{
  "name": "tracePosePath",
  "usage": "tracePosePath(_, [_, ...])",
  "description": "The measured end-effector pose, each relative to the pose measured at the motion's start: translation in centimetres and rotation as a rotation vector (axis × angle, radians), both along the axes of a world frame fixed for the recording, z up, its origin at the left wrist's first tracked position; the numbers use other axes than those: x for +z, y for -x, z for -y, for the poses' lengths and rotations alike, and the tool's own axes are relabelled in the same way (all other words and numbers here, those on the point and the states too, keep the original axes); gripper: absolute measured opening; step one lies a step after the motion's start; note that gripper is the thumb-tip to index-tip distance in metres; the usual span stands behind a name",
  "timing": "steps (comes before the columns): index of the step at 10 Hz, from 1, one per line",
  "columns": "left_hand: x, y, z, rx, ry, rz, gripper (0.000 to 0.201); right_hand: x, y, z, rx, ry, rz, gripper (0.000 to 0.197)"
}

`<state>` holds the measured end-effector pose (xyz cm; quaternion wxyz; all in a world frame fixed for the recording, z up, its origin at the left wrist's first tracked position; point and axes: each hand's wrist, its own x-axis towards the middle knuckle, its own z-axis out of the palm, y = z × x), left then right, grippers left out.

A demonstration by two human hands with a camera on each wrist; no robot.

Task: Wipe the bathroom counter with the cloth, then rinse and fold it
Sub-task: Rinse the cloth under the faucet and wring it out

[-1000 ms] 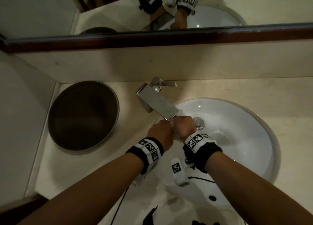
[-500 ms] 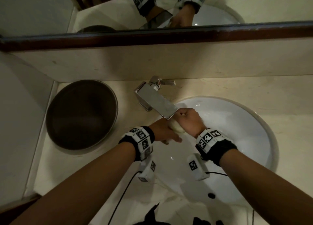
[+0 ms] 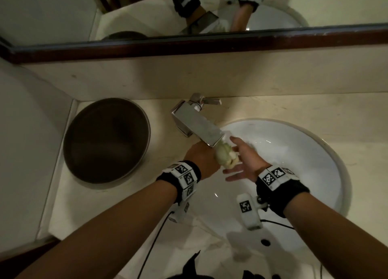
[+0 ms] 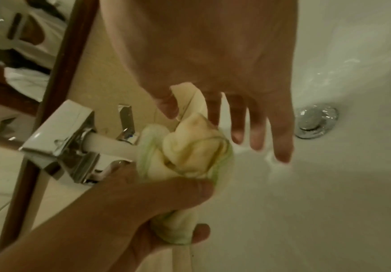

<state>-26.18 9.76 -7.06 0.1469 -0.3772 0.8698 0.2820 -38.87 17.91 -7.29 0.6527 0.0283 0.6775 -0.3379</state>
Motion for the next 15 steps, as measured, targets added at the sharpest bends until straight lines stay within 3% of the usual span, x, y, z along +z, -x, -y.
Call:
tracePosePath(1, [0.3,0.1,-0.9,-0.165,0.042,-0.057,0.044,-0.1,-0.3,0.6,-0.017,-0.016,0.069,0.056])
tracePosePath(2, [0.4,0.3,-2.1,-0.153,0.056,-0.038,0.059,0.1,-0.9,1.7,0.023,-0.045,0.007,0.059])
tracePosePath(3, [-0.2,0.1,-2.3,-0.03,0.058,-0.011,0.08,0.7,-1.7,2.6,0.029,-0.025,-0.179,0.043])
tracePosePath(4, [-0.1,0.5,-1.9,0.001,0.056,0.016,0.068,0.6,-2.4,2.8,0.156,0.076,-0.43,0.044])
tracePosePath(5, [0.5,0.8,-1.3,-0.035,0.088,0.039,0.05,0.5,-2.8,2.7,0.179,0.081,-0.541,0.044])
tracePosePath(7, [0.8,1.0,-0.4,-0.08,-0.123,0.065,0.037,1.5,-2.3,2.6,0.333,0.088,-0.675,0.035])
tracePosePath(9, [0.2,1.1,-0.2,0.161,-0.522,-0.119,0.03,0.4,-2.0,3.1,0.395,0.151,-0.733,0.02])
tracePosePath(10, [0.3,0.9,-0.1,0.254,-0.701,-0.117,0.026,0.0,-1.7,2.9,0.394,0.095,-0.715,0.03])
tracePosePath(11, [0.2,0.7,-0.2,0.212,-0.74,-0.058,0.024,0.2,-1.3,2.4,0.406,0.18,-0.621,0.031])
tracePosePath(12, [-0.4,0.8,-0.2,0.221,-0.758,0.034,0.031,0.3,-1.0,2.1,0.478,0.122,-0.57,0.037])
tracePosePath(13, [-0.7,0.7,-0.2,0.246,-0.748,0.007,0.035,0.6,-0.8,1.9,0.629,0.126,-0.533,0.042])
tracePosePath(14, [-0.7,0.9,-0.6,0.239,-0.732,-0.067,0.03,0.6,-0.5,1.6,0.529,0.089,-0.514,0.049])
tracePosePath(15, [-0.8,0.9,-0.7,0.238,-0.704,-0.089,0.063,-0.2,-0.1,1.4,0.441,0.071,-0.523,0.05])
